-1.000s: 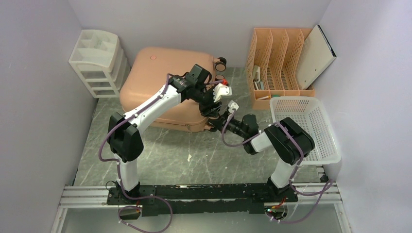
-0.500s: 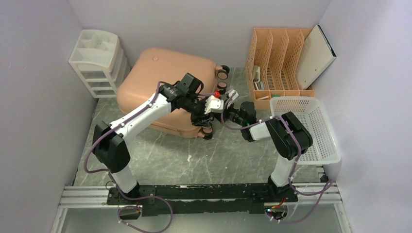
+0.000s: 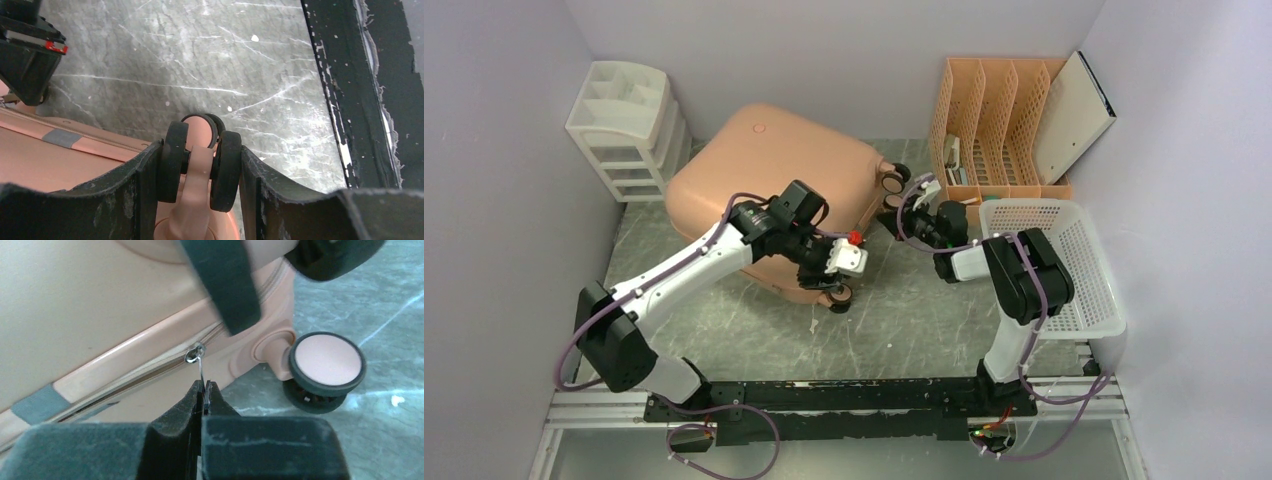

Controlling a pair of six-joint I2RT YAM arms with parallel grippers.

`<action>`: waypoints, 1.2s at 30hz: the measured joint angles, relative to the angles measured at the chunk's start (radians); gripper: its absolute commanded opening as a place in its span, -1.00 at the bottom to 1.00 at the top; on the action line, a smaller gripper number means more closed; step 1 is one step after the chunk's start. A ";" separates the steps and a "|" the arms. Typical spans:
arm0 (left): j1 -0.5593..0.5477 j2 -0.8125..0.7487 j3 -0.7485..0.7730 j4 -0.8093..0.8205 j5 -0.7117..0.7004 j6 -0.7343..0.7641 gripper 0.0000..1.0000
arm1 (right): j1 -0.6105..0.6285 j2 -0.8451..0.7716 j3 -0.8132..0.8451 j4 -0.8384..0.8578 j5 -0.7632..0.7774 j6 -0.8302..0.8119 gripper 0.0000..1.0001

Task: Open, take out, and arrange the luggage
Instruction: Unzip the luggage at the center of the board.

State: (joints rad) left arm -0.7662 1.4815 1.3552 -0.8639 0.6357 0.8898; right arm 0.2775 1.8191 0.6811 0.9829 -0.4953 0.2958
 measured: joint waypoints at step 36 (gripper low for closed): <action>0.033 -0.626 -0.284 -0.152 -0.208 -0.099 0.94 | -0.204 -0.198 -0.142 -0.136 -0.300 0.161 -0.76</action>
State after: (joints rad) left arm -0.7330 0.8551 1.0714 -1.0161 0.4274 0.7910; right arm 0.0731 1.6211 0.5396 0.8467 -0.7956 0.4568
